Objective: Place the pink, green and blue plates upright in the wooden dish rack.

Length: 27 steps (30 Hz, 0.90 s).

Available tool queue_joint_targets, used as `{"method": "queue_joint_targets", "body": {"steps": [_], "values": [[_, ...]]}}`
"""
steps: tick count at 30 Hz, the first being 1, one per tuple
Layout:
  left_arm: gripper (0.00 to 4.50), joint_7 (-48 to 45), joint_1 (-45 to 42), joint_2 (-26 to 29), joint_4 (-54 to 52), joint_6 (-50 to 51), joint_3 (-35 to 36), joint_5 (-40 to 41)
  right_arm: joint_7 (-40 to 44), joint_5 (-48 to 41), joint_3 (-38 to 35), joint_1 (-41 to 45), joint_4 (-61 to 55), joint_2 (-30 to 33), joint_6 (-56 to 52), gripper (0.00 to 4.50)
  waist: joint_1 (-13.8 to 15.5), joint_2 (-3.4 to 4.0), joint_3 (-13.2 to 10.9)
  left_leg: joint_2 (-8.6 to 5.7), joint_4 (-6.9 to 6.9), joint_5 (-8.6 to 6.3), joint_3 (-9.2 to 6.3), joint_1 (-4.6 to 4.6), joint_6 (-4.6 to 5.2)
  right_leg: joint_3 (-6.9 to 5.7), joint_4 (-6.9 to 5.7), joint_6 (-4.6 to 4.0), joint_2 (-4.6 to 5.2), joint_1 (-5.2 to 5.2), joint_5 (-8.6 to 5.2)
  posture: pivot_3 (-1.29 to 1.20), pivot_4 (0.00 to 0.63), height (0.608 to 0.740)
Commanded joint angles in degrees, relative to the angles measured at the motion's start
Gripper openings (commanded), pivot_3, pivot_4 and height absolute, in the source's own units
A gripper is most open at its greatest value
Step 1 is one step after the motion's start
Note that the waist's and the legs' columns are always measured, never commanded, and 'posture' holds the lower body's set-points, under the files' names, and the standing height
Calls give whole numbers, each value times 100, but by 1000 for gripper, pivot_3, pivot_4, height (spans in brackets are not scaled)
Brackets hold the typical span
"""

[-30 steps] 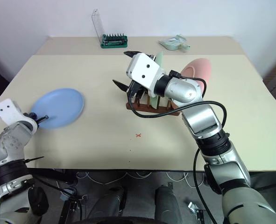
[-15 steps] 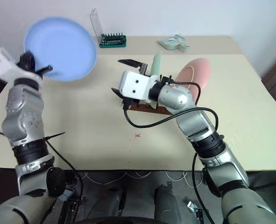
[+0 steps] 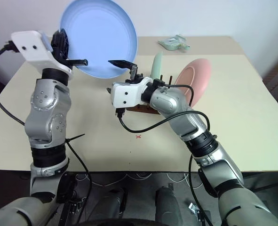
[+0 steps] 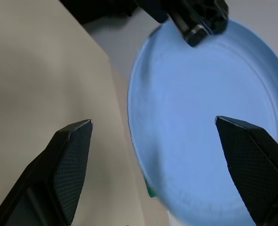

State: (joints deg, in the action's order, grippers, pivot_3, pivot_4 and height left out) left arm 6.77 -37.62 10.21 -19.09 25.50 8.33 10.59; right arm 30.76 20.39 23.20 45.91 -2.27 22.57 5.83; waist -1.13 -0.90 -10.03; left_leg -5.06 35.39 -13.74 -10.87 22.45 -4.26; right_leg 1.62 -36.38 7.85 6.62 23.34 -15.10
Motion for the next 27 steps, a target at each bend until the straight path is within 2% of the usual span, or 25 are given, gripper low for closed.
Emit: {"method": "queue_joint_targets", "body": {"steps": [1, 4, 7, 11, 14, 17, 21, 24, 27], "values": [[23, 31, -11, -112, -475, 154, -122, -33, -32, 75, -37, 156, -45, -137, 151, 4284, 5, 0, 0, 0, 0, 0, 0, 0, 0, 0, 0, 0, 0, 0, 0, 0, 150, 740], [23, -7, 14, -158, -622, 242, -216, -92, -33, 169, -36, 177, 46, -200, 162, 4284, 2, 0, 0, 0, 0, 0, 0, 0, 0, 0, 1, 0, 0, 0, 0, 0, 150, 740], [0, -13, 22, -177, -667, 307, -190, -75, -53, 243, -41, 170, 112, -223, 185, 3418, 2, 0, 0, 0, 0, 1, 0, 0, -1, 0, 0, 0, 0, -1, 0, 0, 150, 740], [0, -49, 31, -203, -683, 322, -172, -36, -123, 370, -74, 171, 168, -230, 181, 1389, 6, 0, 0, 0, 0, 1, 0, 0, -1, 0, 0, 0, 0, -1, 0, 0, 150, 740], [0, -63, 30, -212, -681, 337, -160, -34, -155, 429, -93, 169, 179, -237, 193, 30, 2, 0, 0, 0, 0, 1, 0, 0, -1, 0, 0, 0, 0, -1, 0, 0, 150, 740], [0, -65, 36, -262, -655, 337, -86, 43, -157, 451, -83, 160, 156, -254, 192, 30, 6, 0, 0, 0, 0, 1, 0, 0, -1, 0, 0, 0, 0, -1, 0, 0, 150, 740], [0, -2, 89, -606, -533, 215, 361, 501, -208, 470, -56, 115, 99, -282, 292, 30, 6, 0, 0, 0, 1, 1, 0, 0, -2, 0, 1, 0, 0, -1, 0, 0, 150, 740], [1007, 72, -11, -665, -396, 0, 819, 748, -181, 484, -48, 108, 98, -312, 291, 0, -7, 0, 0, 0, 1, 1, 0, 0, -2, 0, 1, 0, 0, -1, 0, 0, 150, 740], [2401, 213, -114, -547, -229, -208, 1157, 785, -164, 461, -75, 105, 119, -345, 323, 0, 3, 0, 0, 1, 1, 1, 0, -1, -3, 0, 0, 0, -2, -1, 0, 0, 150, 740]]}}
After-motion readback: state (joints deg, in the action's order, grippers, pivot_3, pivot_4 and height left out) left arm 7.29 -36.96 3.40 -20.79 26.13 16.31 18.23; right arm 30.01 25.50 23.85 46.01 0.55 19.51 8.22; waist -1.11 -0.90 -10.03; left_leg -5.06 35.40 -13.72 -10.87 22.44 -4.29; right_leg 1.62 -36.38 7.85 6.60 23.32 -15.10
